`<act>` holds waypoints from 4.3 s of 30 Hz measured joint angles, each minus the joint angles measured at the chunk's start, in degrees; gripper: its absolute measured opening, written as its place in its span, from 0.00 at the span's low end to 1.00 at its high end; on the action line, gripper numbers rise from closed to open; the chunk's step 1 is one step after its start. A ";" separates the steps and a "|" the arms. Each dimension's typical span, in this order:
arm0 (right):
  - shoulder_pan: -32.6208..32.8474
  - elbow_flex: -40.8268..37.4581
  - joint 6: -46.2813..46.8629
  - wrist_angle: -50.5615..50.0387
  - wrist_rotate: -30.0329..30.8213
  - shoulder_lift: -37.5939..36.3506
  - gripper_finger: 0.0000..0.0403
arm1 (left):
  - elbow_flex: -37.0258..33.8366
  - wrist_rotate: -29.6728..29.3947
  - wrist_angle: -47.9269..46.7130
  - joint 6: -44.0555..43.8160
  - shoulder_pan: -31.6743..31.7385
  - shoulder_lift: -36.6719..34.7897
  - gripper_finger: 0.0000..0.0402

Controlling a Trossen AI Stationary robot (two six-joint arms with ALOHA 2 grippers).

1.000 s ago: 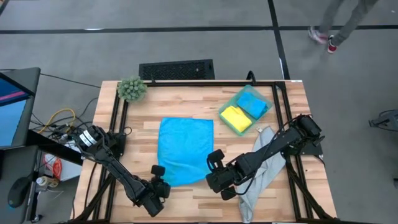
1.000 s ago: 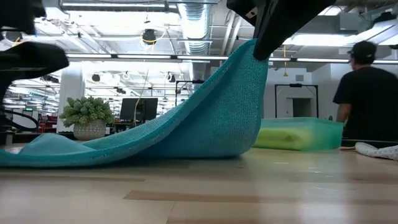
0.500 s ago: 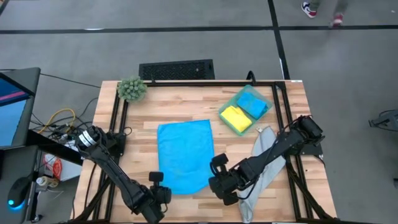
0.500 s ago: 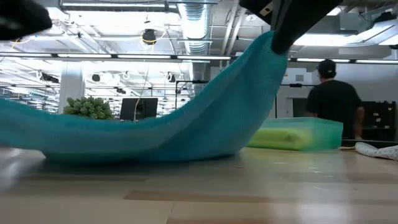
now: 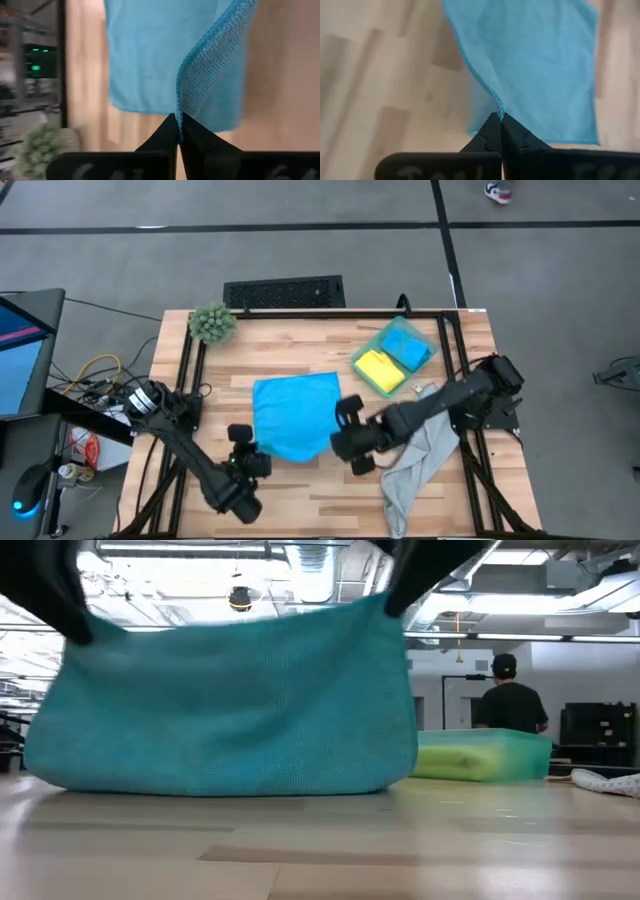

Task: Fold microfiber towels
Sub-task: Fold the blue towel

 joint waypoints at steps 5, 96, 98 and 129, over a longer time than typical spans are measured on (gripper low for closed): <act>-6.62 0.00 -4.14 0.06 -1.01 0.20 0.02 | -5.98 -2.60 -0.31 0.27 3.74 0.00 0.00; -35.88 -12.24 -14.10 13.78 -25.48 -2.95 0.28 | -23.40 -19.59 2.78 2.27 28.00 -10.26 0.35; -33.89 -12.60 -14.69 14.10 -31.46 -5.34 0.28 | -23.96 -19.76 3.73 -4.21 24.19 -16.16 0.35; -17.91 -38.34 1.38 57.14 -19.82 3.98 0.23 | -48.47 -5.53 66.71 -2.03 9.22 -16.02 0.01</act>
